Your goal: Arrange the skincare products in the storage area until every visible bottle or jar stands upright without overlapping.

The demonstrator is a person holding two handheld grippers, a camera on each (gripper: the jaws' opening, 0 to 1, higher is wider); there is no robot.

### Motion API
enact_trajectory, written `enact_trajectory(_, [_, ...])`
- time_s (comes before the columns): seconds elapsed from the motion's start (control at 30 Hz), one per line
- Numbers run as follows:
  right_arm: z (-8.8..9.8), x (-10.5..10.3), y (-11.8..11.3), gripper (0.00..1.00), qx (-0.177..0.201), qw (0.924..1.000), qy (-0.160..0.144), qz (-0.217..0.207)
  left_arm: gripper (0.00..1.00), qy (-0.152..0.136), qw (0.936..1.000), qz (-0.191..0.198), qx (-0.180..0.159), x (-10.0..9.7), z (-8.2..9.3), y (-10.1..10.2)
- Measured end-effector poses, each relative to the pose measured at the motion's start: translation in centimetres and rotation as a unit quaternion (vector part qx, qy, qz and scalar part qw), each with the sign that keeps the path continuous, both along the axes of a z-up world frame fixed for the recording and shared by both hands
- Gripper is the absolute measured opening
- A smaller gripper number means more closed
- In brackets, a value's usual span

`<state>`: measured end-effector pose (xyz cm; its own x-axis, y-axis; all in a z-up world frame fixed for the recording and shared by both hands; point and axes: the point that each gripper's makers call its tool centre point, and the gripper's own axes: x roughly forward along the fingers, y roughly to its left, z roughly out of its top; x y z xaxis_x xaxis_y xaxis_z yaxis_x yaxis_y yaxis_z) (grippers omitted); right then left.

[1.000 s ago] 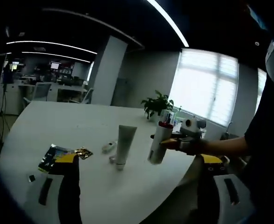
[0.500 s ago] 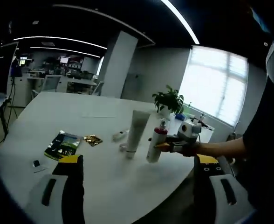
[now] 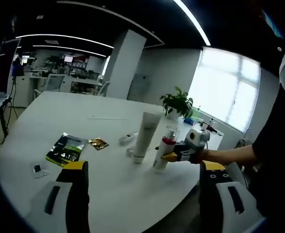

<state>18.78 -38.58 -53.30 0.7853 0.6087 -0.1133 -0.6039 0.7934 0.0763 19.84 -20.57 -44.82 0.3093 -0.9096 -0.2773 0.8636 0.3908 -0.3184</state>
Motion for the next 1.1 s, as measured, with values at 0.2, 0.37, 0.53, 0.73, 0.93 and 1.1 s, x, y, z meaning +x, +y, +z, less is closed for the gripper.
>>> enact_trajectory(0.2, [-0.3, 0.0, -0.2, 0.21, -0.018, 0.9993, 0.033, 0.008, 0.86, 0.015, 0.9999, 0.001, -0.006, 0.1, -0.4, -0.4])
enact_trajectory(0.37, [-0.5, -0.2, -0.2, 0.21, -0.028, 0.9981, 0.054, 0.011, 0.85, 0.025, 0.9996, 0.0, -0.008, 0.0, -0.5, -0.5])
enact_trajectory(0.53, [-1.1, -0.7, 0.3, 0.24, -0.042, 0.9959, 0.078, 0.021, 0.85, 0.031, 0.9995, 0.004, -0.006, 0.0, 0.1, 0.1])
enact_trajectory(0.73, [-1.9, -1.2, 0.2, 0.23, -0.08, 0.991, 0.106, 0.017, 0.83, 0.04, 0.9991, 0.013, 0.0, 0.1, 0.7, 0.8])
enact_trajectory(0.93, [-3.4, -1.9, -0.6, 0.2, -0.123, 0.9841, 0.128, 0.012, 0.82, 0.05, 0.9986, 0.019, 0.001, -0.2, 1.4, 0.9])
enact_trajectory(1.1, [-3.5, -1.1, -1.2, 0.19, -0.121, 0.9845, 0.126, 0.016, 0.82, 0.056, 0.9981, 0.023, 0.001, -0.7, 1.5, 0.8])
